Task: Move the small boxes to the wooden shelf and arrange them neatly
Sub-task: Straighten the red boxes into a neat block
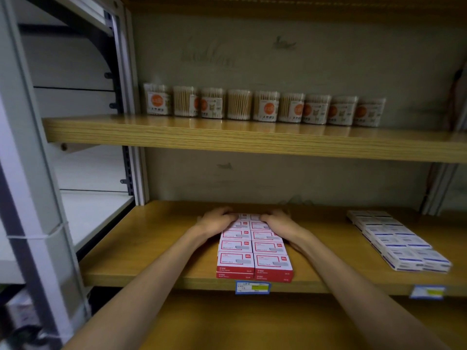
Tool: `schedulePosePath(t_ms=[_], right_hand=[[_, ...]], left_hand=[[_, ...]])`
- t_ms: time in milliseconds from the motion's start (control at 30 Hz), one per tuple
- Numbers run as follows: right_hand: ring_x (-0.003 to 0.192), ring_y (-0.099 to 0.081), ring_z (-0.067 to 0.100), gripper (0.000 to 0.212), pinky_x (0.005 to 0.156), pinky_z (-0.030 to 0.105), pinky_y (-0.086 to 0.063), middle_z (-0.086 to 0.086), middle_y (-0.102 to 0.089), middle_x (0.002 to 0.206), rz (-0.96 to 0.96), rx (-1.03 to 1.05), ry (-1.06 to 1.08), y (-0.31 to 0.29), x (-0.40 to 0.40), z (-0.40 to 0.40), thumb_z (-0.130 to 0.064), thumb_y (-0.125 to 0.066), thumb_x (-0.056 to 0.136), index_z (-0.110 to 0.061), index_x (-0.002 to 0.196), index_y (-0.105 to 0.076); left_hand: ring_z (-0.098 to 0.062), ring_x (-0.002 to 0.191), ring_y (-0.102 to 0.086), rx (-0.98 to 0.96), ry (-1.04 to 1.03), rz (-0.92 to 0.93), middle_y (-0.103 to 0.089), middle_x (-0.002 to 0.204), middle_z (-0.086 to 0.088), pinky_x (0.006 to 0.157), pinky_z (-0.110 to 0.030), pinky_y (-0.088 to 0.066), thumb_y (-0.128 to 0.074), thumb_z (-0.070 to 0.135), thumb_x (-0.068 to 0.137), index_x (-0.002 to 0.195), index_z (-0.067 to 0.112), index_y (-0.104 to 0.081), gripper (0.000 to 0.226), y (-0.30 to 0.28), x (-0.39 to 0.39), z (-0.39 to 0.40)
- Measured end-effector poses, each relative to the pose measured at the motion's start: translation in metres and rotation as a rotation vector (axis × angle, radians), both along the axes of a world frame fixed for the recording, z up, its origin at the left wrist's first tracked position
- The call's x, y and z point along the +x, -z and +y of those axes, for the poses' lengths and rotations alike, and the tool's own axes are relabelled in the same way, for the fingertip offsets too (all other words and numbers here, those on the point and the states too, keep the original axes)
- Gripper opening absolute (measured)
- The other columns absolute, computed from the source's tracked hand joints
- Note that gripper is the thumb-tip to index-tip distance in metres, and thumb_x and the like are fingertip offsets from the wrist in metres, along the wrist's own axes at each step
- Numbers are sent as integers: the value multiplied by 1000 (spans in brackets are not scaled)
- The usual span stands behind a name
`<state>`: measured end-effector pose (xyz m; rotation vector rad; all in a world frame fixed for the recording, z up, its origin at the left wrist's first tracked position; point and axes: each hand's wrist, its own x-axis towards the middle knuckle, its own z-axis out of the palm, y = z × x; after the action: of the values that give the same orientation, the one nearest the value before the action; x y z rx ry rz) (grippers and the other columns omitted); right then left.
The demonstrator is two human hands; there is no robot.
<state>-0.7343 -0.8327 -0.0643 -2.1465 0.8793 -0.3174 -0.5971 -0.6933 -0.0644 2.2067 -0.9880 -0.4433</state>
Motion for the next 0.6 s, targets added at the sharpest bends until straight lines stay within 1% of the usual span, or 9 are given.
schedulePosePath(t_ms=[67, 133, 200, 267, 333, 400, 467, 533, 600], right_hand=[[134, -44, 31, 34, 117, 48, -27, 9, -67, 117, 7, -19, 13, 5, 2, -3, -46, -45, 93, -20, 107, -62], [142, -30, 34, 42, 118, 46, -23, 13, -57, 134, 9, -27, 21, 5, 1, 1, -46, -42, 94, -19, 119, -61], [143, -25, 33, 37, 115, 42, -24, 13, -51, 140, 4, -10, 33, 2, -2, 9, -39, -40, 100, -17, 122, -59], [137, -37, 31, 32, 114, 45, -32, 13, -55, 134, -25, 3, 43, 5, -2, 7, -41, -41, 98, -21, 114, -60], [121, -56, 29, 34, 105, 49, -46, 12, -63, 123, -54, 39, 19, 11, 1, -1, -47, -42, 93, -24, 108, -61], [106, -66, 28, 35, 93, 45, -55, 13, -68, 115, -101, 76, -3, 5, -7, 4, -43, -45, 97, -21, 120, -58], [101, -69, 24, 45, 83, 37, -53, 12, -69, 115, -198, 162, 30, -8, -18, 19, -38, -44, 103, -17, 143, -42], [101, -67, 21, 52, 88, 35, -48, 10, -69, 113, -282, 240, 63, -8, -26, 21, -39, -40, 106, -11, 149, -36], [103, -68, 21, 51, 100, 40, -48, 7, -72, 108, -339, 314, 61, -1, -32, 19, -43, -37, 106, -8, 143, -44]], left_hand=[[-23, 137, -44, 30, -19, -38, -57, 141, 7, 119, -48, -11, -41, 55, 98, 139, 35, -51, 47, -4, -8, 1], [-24, 140, -39, 44, -22, -92, -55, 144, 6, 116, -45, -10, -37, 49, 102, 139, 35, -51, 42, -7, -14, 2], [-24, 138, -40, 53, -9, -119, -56, 142, 5, 115, -45, -13, -36, 48, 103, 136, 36, -52, 39, -7, -17, 2], [-25, 137, -40, 72, -9, -134, -56, 142, 5, 114, -45, -15, -35, 48, 103, 135, 37, -53, 39, -7, -18, 3], [-26, 138, -39, 80, -1, -152, -54, 144, 5, 112, -45, -17, -34, 49, 103, 135, 38, -52, 39, -10, -20, 5], [-28, 142, -33, 83, -2, -156, -49, 149, 4, 114, -47, -16, -34, 49, 103, 139, 39, -50, 40, -12, -21, 6], [-29, 146, -28, 63, -6, -90, -42, 155, 4, 118, -49, -14, -31, 52, 102, 143, 38, -46, 46, -10, -18, 9], [-27, 143, -36, -71, -19, 72, -43, 155, 2, 120, -51, -19, -30, 68, 93, 145, 33, -46, 65, -7, -16, 15], [-22, 139, -43, -260, -76, 278, -45, 153, 0, 120, -45, -24, -30, 75, 87, 147, 26, -46, 79, -6, -19, 24]])
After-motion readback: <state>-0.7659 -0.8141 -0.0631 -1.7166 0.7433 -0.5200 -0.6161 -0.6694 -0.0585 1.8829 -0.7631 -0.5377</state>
